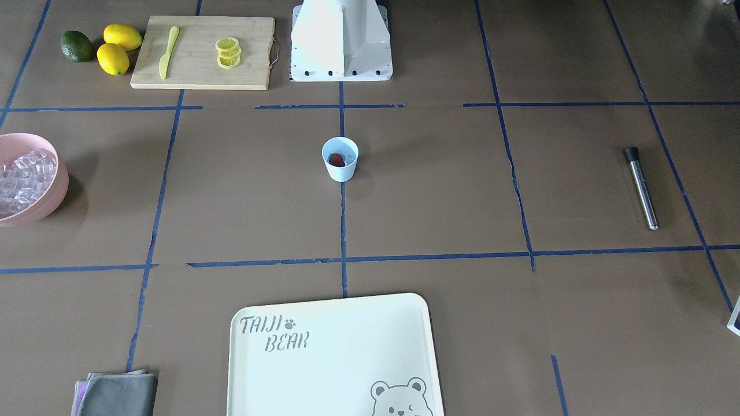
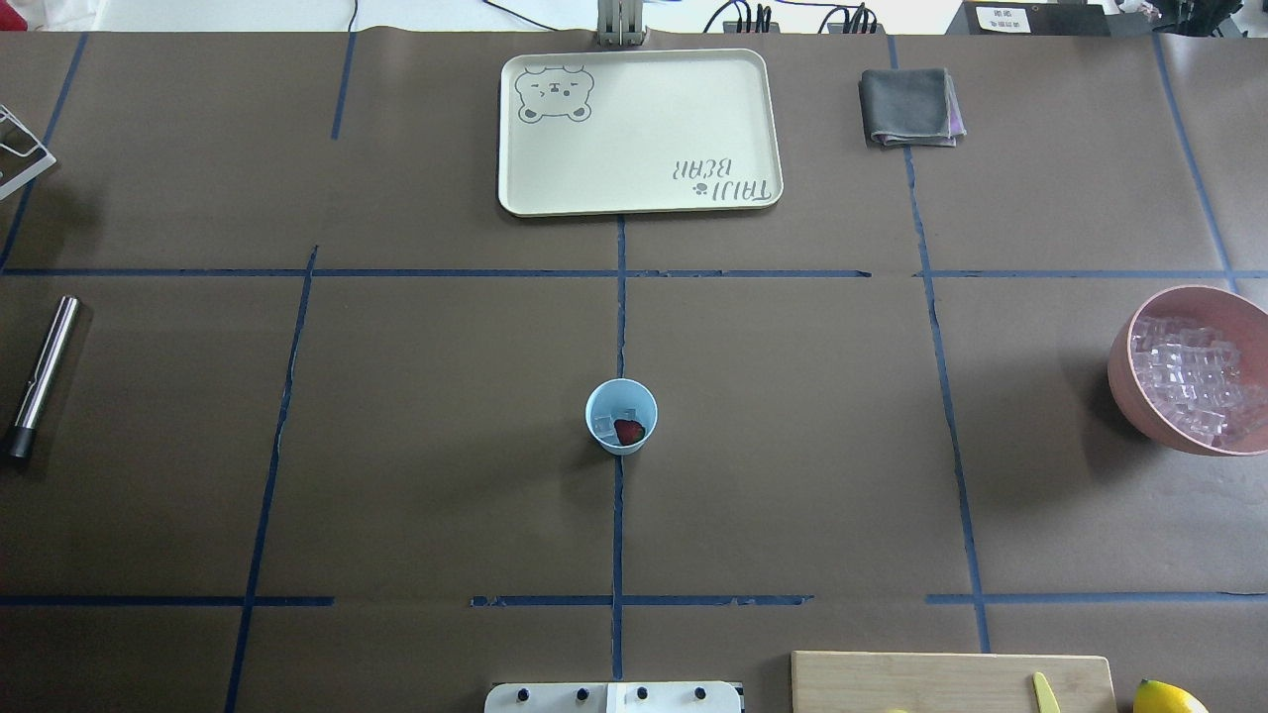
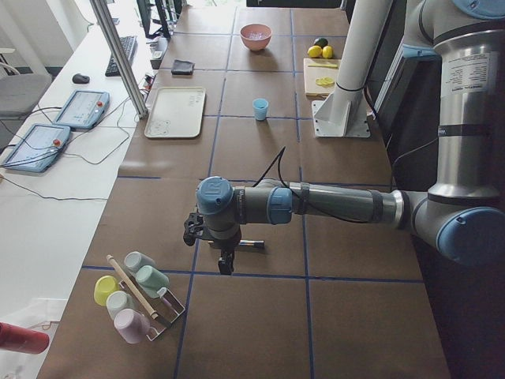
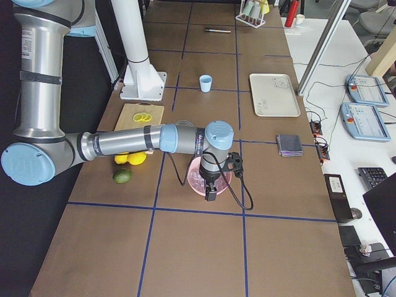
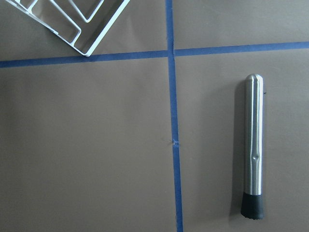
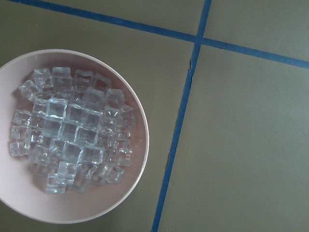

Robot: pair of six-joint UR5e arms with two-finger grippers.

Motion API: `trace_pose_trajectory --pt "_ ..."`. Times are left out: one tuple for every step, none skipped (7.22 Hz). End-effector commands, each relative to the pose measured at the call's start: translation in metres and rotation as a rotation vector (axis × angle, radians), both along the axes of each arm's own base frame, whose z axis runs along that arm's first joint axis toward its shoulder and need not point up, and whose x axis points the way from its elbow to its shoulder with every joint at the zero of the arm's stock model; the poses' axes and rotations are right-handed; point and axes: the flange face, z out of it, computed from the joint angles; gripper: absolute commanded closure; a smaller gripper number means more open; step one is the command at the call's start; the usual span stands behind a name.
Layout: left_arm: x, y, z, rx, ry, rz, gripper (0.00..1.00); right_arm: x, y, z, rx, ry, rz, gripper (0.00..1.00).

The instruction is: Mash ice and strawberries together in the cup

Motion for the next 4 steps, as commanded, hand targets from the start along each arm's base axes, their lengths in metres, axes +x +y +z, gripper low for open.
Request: trace_pose_trajectory --pt "0.003 0.0 -0.005 0.001 0.045 0.0 0.0 -0.001 0.001 0.003 -0.014 -0.01 0.005 0.0" --pt "0.007 0.001 -0.018 0.012 0.102 -0.001 0.0 -0.002 0.002 0.005 -0.017 -0.01 0.005 0.0" --pt "0.007 0.002 -0.027 0.033 0.088 0.004 0.0 -0.001 0.002 0.012 -0.017 -0.003 -0.002 0.0" --pt "0.009 -0.002 -0.038 0.062 0.073 0.013 0.0 -0.001 0.003 0.015 -0.022 -0.003 -0.003 0.0"
